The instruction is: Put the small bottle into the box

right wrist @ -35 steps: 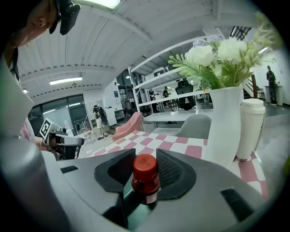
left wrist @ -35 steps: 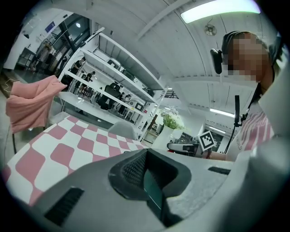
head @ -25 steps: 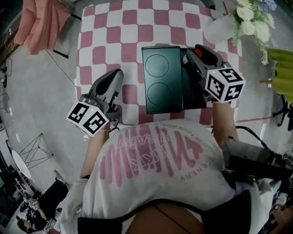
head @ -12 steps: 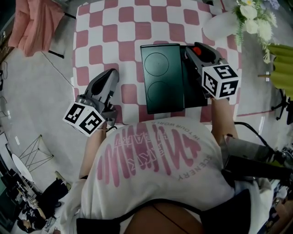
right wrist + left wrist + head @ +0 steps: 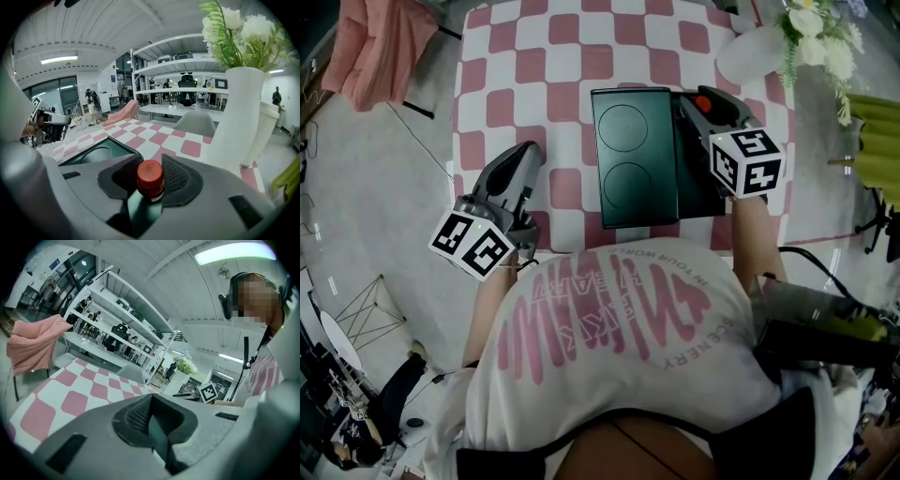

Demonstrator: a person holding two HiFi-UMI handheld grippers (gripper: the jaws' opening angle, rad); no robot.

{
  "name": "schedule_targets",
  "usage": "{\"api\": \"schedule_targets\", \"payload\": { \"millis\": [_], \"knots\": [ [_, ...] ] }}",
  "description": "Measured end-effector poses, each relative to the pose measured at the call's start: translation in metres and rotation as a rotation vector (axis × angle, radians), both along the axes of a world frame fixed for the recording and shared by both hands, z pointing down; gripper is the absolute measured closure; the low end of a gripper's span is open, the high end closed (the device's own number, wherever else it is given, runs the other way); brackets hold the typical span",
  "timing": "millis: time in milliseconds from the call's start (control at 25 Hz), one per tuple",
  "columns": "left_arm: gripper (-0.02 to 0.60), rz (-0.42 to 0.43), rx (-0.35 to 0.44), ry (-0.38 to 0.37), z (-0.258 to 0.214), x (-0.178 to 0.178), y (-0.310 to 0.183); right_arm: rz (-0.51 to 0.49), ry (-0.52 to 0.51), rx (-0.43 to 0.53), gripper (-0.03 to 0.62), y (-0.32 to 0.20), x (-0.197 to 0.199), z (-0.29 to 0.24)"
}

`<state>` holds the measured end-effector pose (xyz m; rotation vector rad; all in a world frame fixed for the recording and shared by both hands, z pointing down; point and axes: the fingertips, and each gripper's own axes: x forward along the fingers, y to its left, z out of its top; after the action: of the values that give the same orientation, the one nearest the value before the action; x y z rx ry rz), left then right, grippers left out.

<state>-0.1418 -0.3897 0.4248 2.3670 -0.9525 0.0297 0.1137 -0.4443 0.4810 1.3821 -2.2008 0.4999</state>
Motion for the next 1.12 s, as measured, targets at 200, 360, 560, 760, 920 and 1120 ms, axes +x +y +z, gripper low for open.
{"api": "schedule_targets", "payload": {
  "millis": [200, 360, 560, 760, 920, 1120],
  "knots": [
    [0.574, -0.031, 0.014, -0.006, -0.006, -0.008, 0.007, -0.018, 0.009, 0.014, 0.448, 0.002, 0.000, 0.000],
    [0.574, -0.055, 0.024, -0.002, -0.011, -0.011, 0.012, -0.029, -0.006, 0.019, 0.448, 0.001, 0.000, 0.000],
    [0.574, -0.078, 0.030, -0.010, -0.018, -0.012, 0.025, -0.037, -0.030, 0.000, 0.447, 0.002, 0.000, 0.000],
    [0.574, -0.124, 0.044, -0.014, -0.026, -0.019, 0.040, -0.039, -0.046, -0.006, 0.446, 0.003, 0.000, 0.000],
    [0.574, -0.169, 0.030, 0.007, -0.027, -0.021, 0.055, -0.038, -0.071, -0.023, 0.446, 0.003, 0.003, 0.002],
    [0.574, -0.211, 0.025, 0.008, -0.025, -0.021, 0.069, -0.065, -0.090, -0.068, 0.441, 0.003, 0.000, 0.010]
  ]
}}
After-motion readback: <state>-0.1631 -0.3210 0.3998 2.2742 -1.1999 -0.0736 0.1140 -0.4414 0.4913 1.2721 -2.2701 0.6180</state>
